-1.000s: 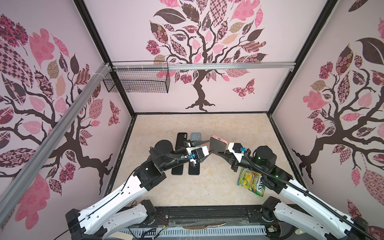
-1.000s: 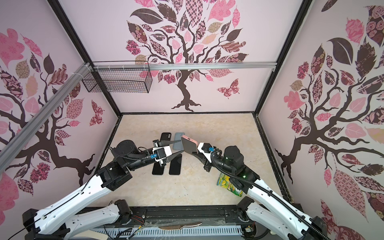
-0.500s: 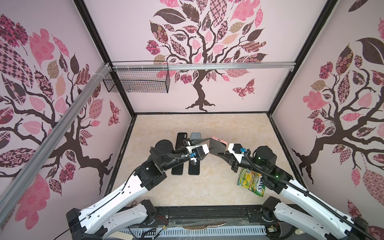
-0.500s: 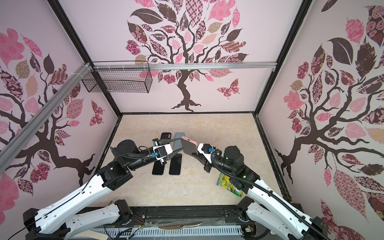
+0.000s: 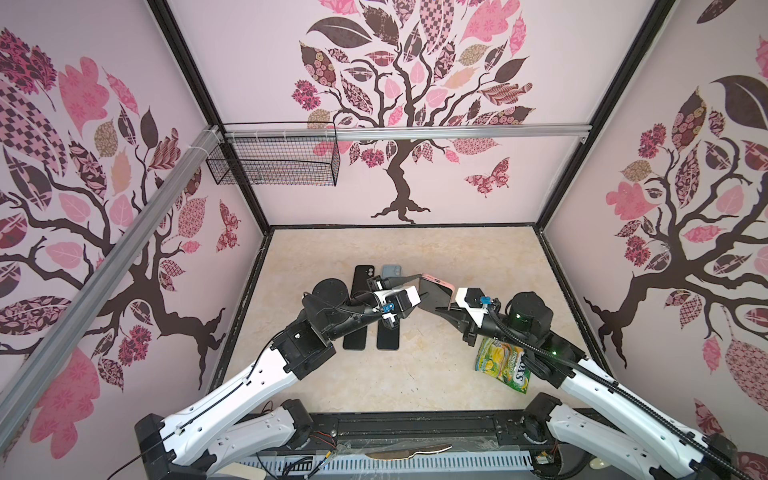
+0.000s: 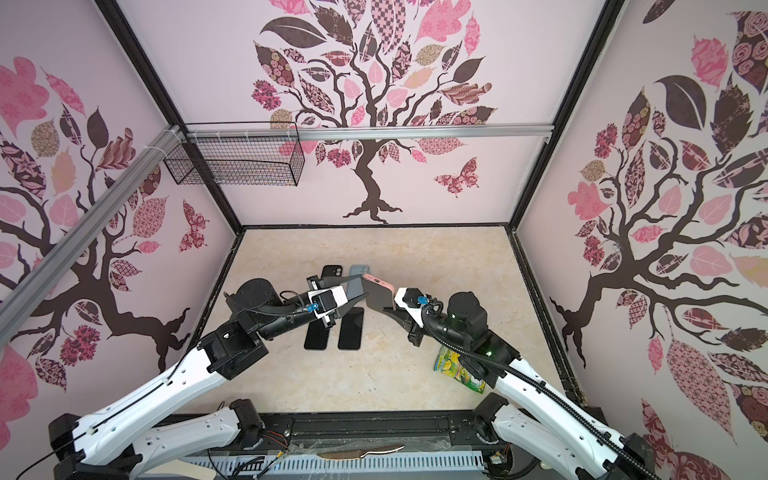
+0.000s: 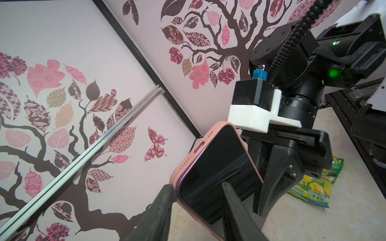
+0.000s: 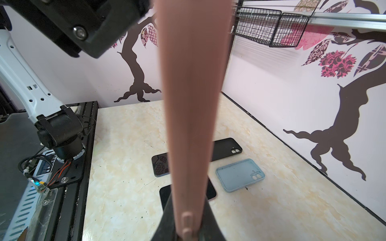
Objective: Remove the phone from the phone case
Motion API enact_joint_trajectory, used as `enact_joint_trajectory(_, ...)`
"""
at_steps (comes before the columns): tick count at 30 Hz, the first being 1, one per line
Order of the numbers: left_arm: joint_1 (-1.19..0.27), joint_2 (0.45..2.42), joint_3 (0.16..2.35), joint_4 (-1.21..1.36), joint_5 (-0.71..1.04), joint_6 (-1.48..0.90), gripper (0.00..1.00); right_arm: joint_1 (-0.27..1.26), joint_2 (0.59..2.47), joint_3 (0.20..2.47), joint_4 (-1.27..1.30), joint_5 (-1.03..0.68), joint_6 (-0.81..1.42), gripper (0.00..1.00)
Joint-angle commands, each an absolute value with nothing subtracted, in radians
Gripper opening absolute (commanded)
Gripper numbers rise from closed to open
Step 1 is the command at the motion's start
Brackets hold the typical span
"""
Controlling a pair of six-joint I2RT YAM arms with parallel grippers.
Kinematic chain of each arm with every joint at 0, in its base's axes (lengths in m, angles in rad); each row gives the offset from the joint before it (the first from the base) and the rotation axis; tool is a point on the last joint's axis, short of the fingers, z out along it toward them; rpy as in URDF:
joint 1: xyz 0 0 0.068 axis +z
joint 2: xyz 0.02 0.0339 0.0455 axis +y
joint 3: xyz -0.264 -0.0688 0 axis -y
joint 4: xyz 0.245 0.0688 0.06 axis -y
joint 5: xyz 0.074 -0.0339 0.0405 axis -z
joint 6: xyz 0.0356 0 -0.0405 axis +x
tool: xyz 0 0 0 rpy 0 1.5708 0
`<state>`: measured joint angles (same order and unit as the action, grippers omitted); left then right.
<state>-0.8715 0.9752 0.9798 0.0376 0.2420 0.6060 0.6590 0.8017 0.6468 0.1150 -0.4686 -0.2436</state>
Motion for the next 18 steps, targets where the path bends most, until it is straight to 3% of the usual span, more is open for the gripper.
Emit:
enact_joint_trajectory(1,-0.874,0.977,0.999,0.065,0.23,0.607,0.41,0.664,0.776,0.692,0.167,-0.5,-0.25,0.0)
enact_joint_trajectory(18,-0.875,1.022,0.991,0.023,0.225,0.619,0.41,0.664,0.773,0.693,0.163,-0.568,-0.267,0.0)
